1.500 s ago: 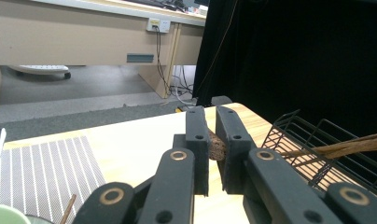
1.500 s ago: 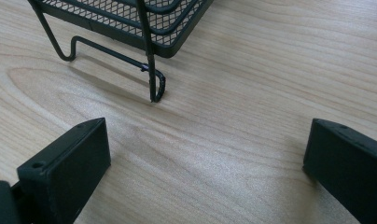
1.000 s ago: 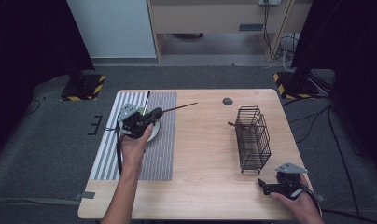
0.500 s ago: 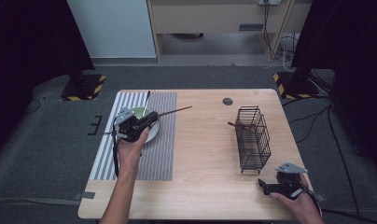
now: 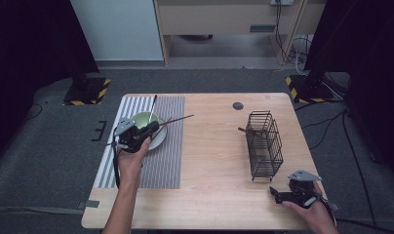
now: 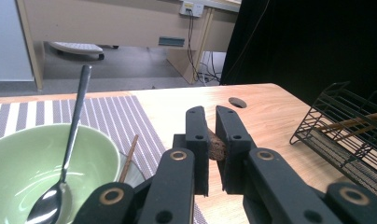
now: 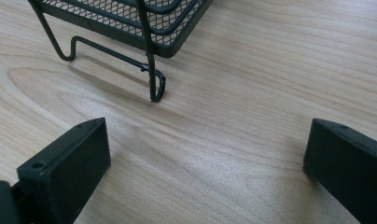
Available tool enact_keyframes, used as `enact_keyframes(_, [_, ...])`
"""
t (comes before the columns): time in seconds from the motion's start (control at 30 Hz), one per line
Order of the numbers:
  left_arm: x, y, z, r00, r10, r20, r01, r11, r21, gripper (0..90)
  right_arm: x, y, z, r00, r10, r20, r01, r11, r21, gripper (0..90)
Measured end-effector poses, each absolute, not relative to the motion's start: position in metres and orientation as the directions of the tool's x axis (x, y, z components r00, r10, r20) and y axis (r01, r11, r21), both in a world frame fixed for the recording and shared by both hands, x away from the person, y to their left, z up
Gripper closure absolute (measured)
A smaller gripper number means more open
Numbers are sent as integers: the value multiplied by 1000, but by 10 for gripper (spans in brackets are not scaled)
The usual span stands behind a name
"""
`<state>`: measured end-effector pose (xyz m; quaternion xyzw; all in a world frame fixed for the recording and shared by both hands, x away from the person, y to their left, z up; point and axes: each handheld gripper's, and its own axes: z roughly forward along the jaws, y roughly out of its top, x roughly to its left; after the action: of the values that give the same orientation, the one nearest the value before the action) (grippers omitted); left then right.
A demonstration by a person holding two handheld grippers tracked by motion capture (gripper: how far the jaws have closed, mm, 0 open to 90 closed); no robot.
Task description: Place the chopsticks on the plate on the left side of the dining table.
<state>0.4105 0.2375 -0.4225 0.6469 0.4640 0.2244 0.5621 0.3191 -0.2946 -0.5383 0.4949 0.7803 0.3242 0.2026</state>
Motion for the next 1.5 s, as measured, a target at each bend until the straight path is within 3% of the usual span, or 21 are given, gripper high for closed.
enact_keyframes(1.5, [387, 284, -459, 377, 889, -260, 382, 106, 918, 838, 319, -295, -538, -428, 904, 5, 641, 300, 706, 6])
